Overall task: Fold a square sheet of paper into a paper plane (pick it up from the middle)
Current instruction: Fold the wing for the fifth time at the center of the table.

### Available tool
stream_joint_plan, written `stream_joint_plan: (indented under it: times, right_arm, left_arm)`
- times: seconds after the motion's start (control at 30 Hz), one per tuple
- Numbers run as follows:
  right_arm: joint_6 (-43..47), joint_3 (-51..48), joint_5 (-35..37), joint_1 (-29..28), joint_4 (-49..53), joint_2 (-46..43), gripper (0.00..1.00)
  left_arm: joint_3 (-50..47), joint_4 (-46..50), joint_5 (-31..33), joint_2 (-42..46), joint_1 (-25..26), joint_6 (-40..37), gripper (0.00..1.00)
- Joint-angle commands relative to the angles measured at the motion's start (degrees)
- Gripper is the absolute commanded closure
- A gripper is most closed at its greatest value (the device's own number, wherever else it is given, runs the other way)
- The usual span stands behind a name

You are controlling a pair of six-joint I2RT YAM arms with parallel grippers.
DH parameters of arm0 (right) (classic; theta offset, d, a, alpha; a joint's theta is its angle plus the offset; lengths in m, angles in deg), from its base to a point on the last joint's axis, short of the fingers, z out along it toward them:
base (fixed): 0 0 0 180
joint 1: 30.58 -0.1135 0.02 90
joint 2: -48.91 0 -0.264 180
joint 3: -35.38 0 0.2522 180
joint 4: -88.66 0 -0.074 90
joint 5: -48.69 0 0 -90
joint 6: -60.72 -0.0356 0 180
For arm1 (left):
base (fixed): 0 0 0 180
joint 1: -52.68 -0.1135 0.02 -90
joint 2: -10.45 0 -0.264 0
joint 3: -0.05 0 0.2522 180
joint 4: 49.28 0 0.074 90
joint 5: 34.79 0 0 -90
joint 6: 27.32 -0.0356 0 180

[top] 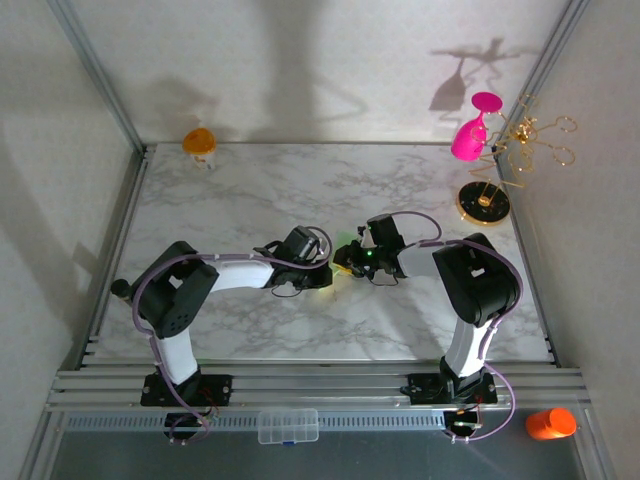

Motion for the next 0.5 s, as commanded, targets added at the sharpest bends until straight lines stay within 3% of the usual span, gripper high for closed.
stream_joint_plan:
  times: [0.0, 0.47]
  right_arm:
    - [0.7, -0.18, 4.4, -0.65, 2.95, 4.25, 0.72]
    - [0.89, 0.52, 4.4, -0.61, 3.63, 4.67, 0.72]
  left_arm:
    - [-0.87, 0.39, 1.43, -1.02, 0.25, 0.27, 0.92]
    - [-2.42, -0.18, 1.28, -1.97, 0.07, 0.43, 0.92]
